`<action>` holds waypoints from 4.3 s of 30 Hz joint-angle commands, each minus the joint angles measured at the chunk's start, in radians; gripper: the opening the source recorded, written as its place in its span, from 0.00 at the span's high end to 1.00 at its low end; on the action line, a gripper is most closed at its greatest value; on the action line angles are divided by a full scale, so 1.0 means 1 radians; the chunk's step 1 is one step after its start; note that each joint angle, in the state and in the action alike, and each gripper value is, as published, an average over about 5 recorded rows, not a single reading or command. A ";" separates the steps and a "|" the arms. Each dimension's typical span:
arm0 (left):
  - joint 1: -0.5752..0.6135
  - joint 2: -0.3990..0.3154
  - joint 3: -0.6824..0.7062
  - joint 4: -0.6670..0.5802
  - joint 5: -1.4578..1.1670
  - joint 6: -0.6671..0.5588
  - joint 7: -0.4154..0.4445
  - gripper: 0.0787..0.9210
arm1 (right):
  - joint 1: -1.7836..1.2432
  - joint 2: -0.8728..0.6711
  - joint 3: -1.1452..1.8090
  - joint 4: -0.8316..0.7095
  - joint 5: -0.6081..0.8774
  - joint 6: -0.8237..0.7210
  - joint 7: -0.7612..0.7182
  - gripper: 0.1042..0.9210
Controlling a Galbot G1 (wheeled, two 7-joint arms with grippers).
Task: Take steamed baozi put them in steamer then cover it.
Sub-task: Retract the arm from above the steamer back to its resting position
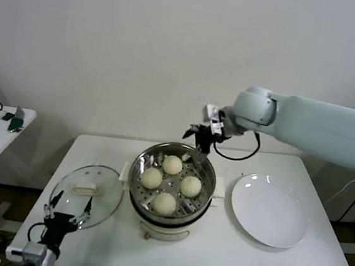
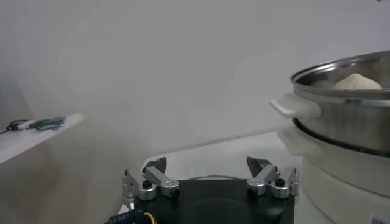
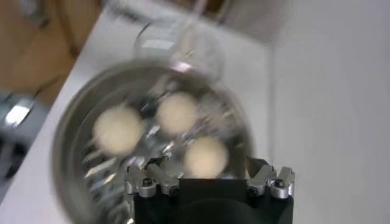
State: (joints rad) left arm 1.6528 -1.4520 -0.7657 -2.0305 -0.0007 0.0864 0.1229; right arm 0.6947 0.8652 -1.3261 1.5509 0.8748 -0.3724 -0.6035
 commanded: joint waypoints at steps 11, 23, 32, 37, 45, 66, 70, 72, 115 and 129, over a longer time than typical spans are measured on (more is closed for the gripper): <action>-0.040 0.036 0.034 0.040 -0.012 0.038 -0.104 0.12 | -1.269 -0.400 1.300 0.166 -0.038 0.142 0.586 0.12; -0.058 0.070 0.042 0.052 0.006 0.031 -0.157 0.12 | -1.963 -0.129 1.962 0.255 -0.243 0.294 0.503 0.12; -0.060 0.097 0.044 0.049 0.123 0.004 -0.152 0.12 | -2.201 0.146 2.074 0.351 -0.332 0.422 0.492 0.12; -0.050 0.159 0.037 0.049 0.228 -0.019 -0.159 0.12 | -2.262 0.277 2.067 0.361 -0.411 0.497 0.489 0.12; -0.037 0.252 0.033 0.131 0.815 -0.126 -0.384 0.12 | -2.358 0.426 2.026 0.350 -0.464 0.555 0.485 0.12; -0.184 0.117 0.098 0.442 1.367 -0.146 -0.480 0.12 | -2.405 0.501 1.933 0.272 -0.495 0.632 0.500 0.12; -0.219 0.113 0.118 0.470 1.364 -0.114 -0.448 0.12 | -2.414 0.505 1.927 0.274 -0.502 0.637 0.501 0.12; -0.235 0.113 0.129 0.481 1.361 -0.096 -0.433 0.12 | -2.417 0.506 1.927 0.276 -0.504 0.639 0.501 0.12; -0.396 0.116 0.189 0.608 1.370 0.043 -0.354 0.36 | -2.432 0.529 1.948 0.296 -0.557 0.650 0.487 0.12; -0.369 0.134 0.187 0.502 1.330 0.048 -0.334 0.83 | -2.436 0.535 1.953 0.284 -0.563 0.673 0.487 0.12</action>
State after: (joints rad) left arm 1.2749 -1.3309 -0.5810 -1.4452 1.3622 0.1244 -0.2251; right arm -1.7419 1.3995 0.6256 1.8379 0.3146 0.2937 -0.1172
